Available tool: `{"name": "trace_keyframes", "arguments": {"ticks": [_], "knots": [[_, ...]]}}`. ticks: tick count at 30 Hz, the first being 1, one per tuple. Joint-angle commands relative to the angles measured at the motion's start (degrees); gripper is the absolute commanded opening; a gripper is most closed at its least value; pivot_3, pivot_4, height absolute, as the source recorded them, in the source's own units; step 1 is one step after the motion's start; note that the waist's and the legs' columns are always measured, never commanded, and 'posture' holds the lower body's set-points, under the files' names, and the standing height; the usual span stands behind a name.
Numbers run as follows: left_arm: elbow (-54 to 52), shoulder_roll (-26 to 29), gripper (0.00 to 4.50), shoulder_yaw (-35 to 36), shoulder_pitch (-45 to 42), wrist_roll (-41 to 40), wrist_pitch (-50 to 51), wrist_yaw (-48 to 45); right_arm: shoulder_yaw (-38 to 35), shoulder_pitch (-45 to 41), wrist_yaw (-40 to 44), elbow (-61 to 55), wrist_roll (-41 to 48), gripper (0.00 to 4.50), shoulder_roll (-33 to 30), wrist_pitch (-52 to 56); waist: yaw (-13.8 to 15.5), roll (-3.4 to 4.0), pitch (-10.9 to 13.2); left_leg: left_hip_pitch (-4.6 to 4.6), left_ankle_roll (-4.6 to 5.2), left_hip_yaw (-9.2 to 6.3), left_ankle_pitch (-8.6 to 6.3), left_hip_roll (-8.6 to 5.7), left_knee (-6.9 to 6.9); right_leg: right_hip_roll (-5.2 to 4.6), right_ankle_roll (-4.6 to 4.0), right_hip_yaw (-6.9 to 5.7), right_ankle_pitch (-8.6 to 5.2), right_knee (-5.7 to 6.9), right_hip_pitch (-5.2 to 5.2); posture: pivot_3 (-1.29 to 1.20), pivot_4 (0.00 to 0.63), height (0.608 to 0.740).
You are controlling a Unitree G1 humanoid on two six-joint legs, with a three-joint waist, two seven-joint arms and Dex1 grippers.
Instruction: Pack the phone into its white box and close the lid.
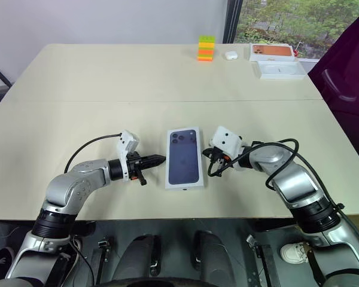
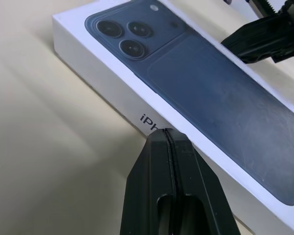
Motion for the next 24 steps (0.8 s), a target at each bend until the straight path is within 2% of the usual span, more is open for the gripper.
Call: {"name": "trace_keyframes", "arguments": {"ticks": [1, 7, 12, 17, 21, 24], "knots": [[-2.30, 0.16, 0.00, -0.35, -0.15, 0.10, -0.58, -0.21, 0.23, 0.93, 0.54, 0.87, -3.45, 0.05, -1.29, -3.60, 0.00, 0.00, 0.00, 0.01, 0.00, 0.00, 0.00, 0.00, 0.00, 0.00, 0.00, 0.00, 0.00, 0.00, 0.00, 0.00, 0.150, 0.740], [-1.69, 0.19, 0.00, 4.79, -3.56, -3.06, 0.46, 0.49, -4.20, -1.47, 1.81, 4.15, -2.21, 0.05, -0.87, -3.86, -0.04, 0.00, 0.00, 0.04, 0.00, -0.01, 0.00, 0.00, 0.00, 0.01, 0.00, 0.00, 0.00, 0.02, 0.02, 0.00, 0.150, 0.740], [2.41, -2.40, 0.00, 5.04, -9.87, -1.65, -1.95, 2.17, -10.41, -7.77, -1.57, 6.22, 3.67, 0.05, 6.24, -1.25, -0.11, 0.00, 0.00, 0.11, -0.01, -0.01, 0.01, 0.00, 0.03, 0.03, -0.01, 0.00, 0.00, 0.04, 0.09, 0.00, 0.150, 0.740], [9.55, -6.51, 0.00, 1.41, -13.27, 2.60, -7.34, 2.09, -9.02, -10.10, -3.02, 7.18, 3.08, 0.05, 11.19, -1.48, 0.04, 0.00, 0.00, 0.30, -0.01, -0.01, 0.01, 0.00, -0.02, 0.02, 0.01, -0.02, 0.00, 0.01, 0.29, 0.00, 0.150, 0.740], [13.70, -5.95, 0.00, -4.26, -13.17, 9.08, -12.95, -0.09, -7.57, -9.94, -3.82, 10.00, 2.02, 0.05, 13.83, -2.54, -0.04, 0.00, 0.00, 0.29, -0.01, 0.05, 0.01, -0.03, -0.01, -0.02, 0.00, 0.01, 0.00, 0.01, 0.28, 0.00, 0.150, 0.740], [15.99, -6.36, 0.00, -6.50, -12.19, 10.55, -13.86, -1.79, -4.44, -5.78, -4.11, 14.86, -1.83, 0.05, 14.65, -7.89, 0.06, -0.02, -0.01, 0.36, -0.01, 0.04, 0.00, -0.02, -0.02, -0.01, 0.00, 0.01, 0.00, 0.03, 0.32, 0.00, 0.150, 0.740]]}}
